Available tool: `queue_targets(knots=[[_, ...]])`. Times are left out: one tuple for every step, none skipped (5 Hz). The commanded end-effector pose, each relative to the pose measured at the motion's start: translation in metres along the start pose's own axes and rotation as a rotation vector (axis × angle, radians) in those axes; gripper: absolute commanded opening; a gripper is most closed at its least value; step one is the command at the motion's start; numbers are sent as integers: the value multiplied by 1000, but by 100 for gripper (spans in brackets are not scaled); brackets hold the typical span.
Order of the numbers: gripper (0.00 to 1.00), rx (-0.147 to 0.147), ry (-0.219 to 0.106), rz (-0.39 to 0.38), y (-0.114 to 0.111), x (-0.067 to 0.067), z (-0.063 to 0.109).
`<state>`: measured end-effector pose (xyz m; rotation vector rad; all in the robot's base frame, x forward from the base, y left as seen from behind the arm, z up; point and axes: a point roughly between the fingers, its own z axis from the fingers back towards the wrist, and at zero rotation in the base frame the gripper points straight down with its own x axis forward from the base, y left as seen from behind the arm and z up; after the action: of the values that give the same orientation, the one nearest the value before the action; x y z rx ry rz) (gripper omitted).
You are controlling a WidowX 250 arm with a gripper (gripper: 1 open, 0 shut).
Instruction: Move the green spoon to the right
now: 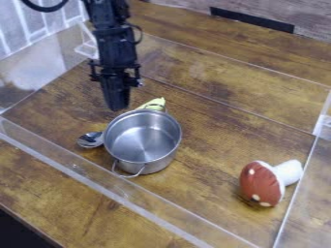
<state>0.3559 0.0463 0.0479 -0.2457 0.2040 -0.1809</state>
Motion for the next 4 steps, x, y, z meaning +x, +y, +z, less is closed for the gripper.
queue_targets(knots=[[0, 57, -87, -70, -30, 16, 38], [0, 29, -111, -64, -36, 20, 48], [0, 13, -126, -33, -34, 18, 54], [0, 3, -129, -1, -24, 18, 59]])
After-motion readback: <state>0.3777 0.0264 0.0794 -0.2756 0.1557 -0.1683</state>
